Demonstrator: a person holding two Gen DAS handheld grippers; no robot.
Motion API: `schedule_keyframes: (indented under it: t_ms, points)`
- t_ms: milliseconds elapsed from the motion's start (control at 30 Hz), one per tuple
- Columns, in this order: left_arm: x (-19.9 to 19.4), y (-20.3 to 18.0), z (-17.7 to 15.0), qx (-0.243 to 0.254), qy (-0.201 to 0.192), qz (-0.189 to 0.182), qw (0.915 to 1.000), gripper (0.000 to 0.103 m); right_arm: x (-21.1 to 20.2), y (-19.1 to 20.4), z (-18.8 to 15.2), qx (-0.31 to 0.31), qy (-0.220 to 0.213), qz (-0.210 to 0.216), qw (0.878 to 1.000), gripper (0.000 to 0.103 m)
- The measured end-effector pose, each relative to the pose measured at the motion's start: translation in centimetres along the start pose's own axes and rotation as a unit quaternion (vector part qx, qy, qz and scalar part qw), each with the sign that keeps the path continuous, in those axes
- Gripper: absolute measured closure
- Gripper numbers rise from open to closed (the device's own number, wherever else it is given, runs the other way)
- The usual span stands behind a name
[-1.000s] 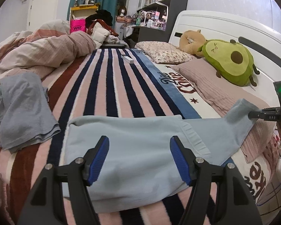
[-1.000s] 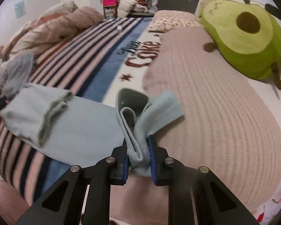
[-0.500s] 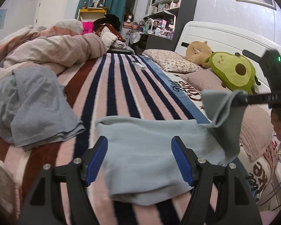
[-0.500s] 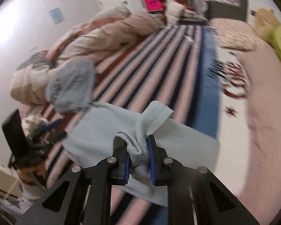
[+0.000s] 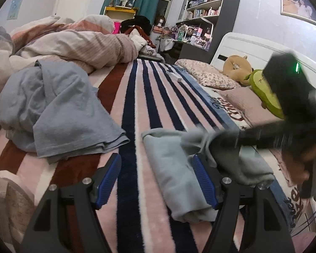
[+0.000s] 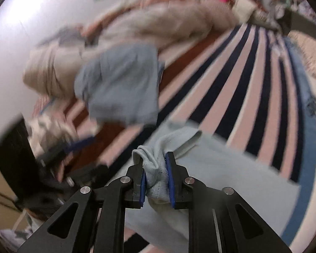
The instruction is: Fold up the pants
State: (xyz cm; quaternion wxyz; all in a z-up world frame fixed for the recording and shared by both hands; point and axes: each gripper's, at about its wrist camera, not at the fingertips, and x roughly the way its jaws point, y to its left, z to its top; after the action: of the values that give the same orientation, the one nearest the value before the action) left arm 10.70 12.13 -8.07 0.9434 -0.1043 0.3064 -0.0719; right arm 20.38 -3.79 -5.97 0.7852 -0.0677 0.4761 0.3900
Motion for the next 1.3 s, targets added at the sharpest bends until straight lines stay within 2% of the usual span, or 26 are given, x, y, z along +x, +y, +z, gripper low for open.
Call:
schedule_keyframes:
  t_ms: [100,167,233,300,333,467,567,700,800,1000,1100,1200,1300]
  points:
    - [0.7,-0.1,-0.2,0.003,0.011,-0.001,0.9999,0.036,2.9,-0.3,-2.3,0.006,0.063,0.026,0.998,0.085]
    - [1.1,-0.2,-0.2,0.003,0.017,-0.007,0.9998,0.036,3.4,-0.1,-3.7,-0.003,0.094,0.043,0.995,0.074]
    - [1.4,-0.5,-0.2,0.001,0.024,-0.024,0.9994,0.036,2.8,0.0,-4.7,-0.017,0.111,0.054,0.992,0.073]
    - [1.8,-1.1,-0.1,-0.006,0.034,-0.062,0.9975,0.036,1.6,-0.3,-5.6,-0.017,0.116,0.065,0.991,0.071]
    - [2.0,-1.5,0.0,-0.011,0.039,-0.083,0.9958,0.036,0.7,-0.7,-6.0,-0.015,0.11,0.063,0.992,0.068]
    - [3.6,-3.2,0.3,-0.016,0.066,-0.116,0.9909,0.036,-2.8,-2.9,-6.5,0.006,0.066,0.032,0.997,0.066]
    - [5.0,-4.3,0.1,-0.029,0.099,-0.142,0.9845,0.046,-5.2,-5.5,-7.2,0.039,0.031,0.02,0.999,0.066]
    - [4.7,-5.6,0.0,-0.025,0.114,-0.138,0.9835,0.049,-6.7,-8.2,-8.3,0.07,0.013,0.02,0.997,0.066]
    - [3.3,-6.0,0.0,-0.016,0.115,-0.121,0.9858,0.049,-6.3,-9.3,-9.1,0.083,0.013,0.018,0.996,0.065]
    - [1.5,-6.9,-0.5,-0.022,0.144,-0.152,0.9776,0.049,-6.1,-11.2,-10.2,0.093,0.0,0.022,0.995,0.065]
    - [2.5,-7.2,-0.7,-0.029,0.16,-0.155,0.9745,0.048,-5.9,-11.8,-10.2,0.094,-0.013,0.018,0.995,0.065]
    - [4.4,-6.5,-0.2,-0.059,0.162,-0.162,0.9716,0.047,-5.5,-12.2,-10.1,0.091,-0.02,0.02,0.995,0.066]
    - [6.4,-5.6,0.8,-0.079,0.161,-0.154,0.9716,0.043,-5.4,-12.7,-10.6,0.089,-0.019,0.021,0.996,0.066]
